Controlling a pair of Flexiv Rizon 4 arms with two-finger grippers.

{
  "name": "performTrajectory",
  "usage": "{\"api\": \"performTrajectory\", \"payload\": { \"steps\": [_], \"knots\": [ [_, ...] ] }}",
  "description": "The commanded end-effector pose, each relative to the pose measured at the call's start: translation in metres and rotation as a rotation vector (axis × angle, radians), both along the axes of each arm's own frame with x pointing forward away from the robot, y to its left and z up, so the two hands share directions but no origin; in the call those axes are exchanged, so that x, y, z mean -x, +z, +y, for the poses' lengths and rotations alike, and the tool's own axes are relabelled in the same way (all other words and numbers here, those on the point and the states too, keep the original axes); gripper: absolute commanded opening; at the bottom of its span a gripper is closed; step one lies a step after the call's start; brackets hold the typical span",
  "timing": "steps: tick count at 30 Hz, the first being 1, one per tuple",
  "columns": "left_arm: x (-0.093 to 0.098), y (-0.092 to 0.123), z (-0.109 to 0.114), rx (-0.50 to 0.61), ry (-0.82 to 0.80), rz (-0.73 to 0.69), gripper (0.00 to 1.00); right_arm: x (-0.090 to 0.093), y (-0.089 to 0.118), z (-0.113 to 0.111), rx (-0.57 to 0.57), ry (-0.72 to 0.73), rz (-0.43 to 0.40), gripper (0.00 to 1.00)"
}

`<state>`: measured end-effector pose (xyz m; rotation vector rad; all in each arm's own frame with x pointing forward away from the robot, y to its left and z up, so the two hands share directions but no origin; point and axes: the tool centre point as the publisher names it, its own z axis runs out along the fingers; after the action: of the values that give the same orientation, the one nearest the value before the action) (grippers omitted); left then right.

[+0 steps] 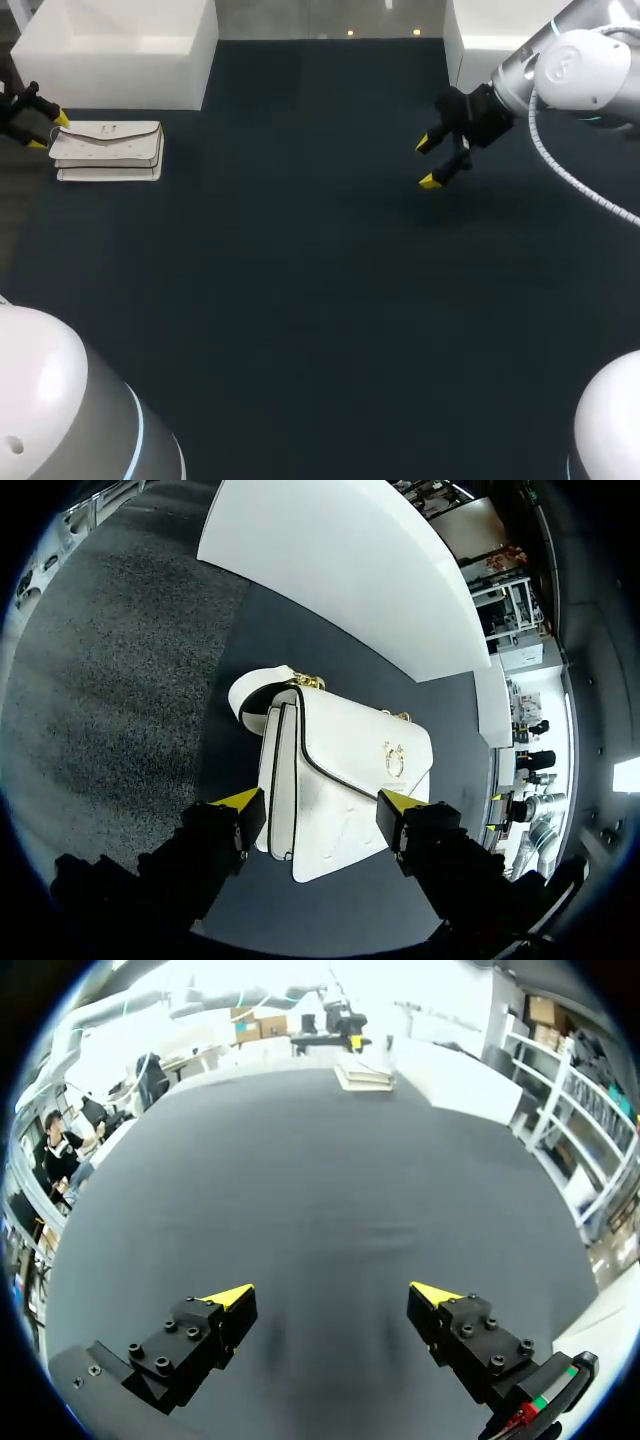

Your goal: Pick up the bag, open it, inspect its contents, close it, and place it on the opposite side

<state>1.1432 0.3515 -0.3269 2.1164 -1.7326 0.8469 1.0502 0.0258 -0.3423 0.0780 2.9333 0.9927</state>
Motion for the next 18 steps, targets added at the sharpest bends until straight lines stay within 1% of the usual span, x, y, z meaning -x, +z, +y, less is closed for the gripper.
{"api": "performTrajectory", "payload": {
  "steps": [1, 5, 6, 8, 10, 11, 16, 17, 18],
  "knots": [
    [-0.0100, -0.0081, 0.0026, 0.054, -0.101, 0.117, 0.69, -0.0018, -0.0004, 0.0002, 0.000, 0.003, 0.003, 1.00],
    [-0.0111, -0.0116, -0.0001, 0.065, -0.104, 0.124, 0.68, -0.0018, -0.0004, 0.0002, 0.000, 0.003, 0.003, 1.00],
    [-0.0115, -0.0122, -0.0005, 0.066, -0.105, 0.124, 0.64, -0.0018, -0.0004, 0.0002, 0.000, 0.003, 0.003, 1.00],
    [-0.0121, -0.0128, -0.0009, 0.069, -0.105, 0.125, 0.50, -0.0018, -0.0004, 0.0002, 0.000, 0.003, 0.003, 1.00],
    [-0.0128, -0.0136, -0.0012, 0.071, -0.105, 0.126, 0.43, -0.0018, -0.0004, 0.0002, 0.000, 0.003, 0.003, 1.00],
    [-0.0129, -0.0137, -0.0013, 0.072, -0.105, 0.127, 0.42, -0.0018, -0.0004, 0.0002, 0.000, 0.003, 0.003, 1.00],
    [-0.0131, -0.0163, -0.0022, 0.077, -0.105, 0.134, 0.24, -0.0018, -0.0004, 0.0002, 0.000, 0.003, 0.003, 1.00],
    [-0.0131, -0.0167, -0.0023, 0.077, -0.105, 0.135, 0.18, -0.0018, -0.0004, 0.0002, 0.000, 0.003, 0.003, 1.00],
    [-0.0130, -0.0170, -0.0025, 0.078, -0.105, 0.136, 0.07, -0.0018, -0.0004, 0.0002, 0.000, 0.003, 0.003, 1.00]
  ]
}}
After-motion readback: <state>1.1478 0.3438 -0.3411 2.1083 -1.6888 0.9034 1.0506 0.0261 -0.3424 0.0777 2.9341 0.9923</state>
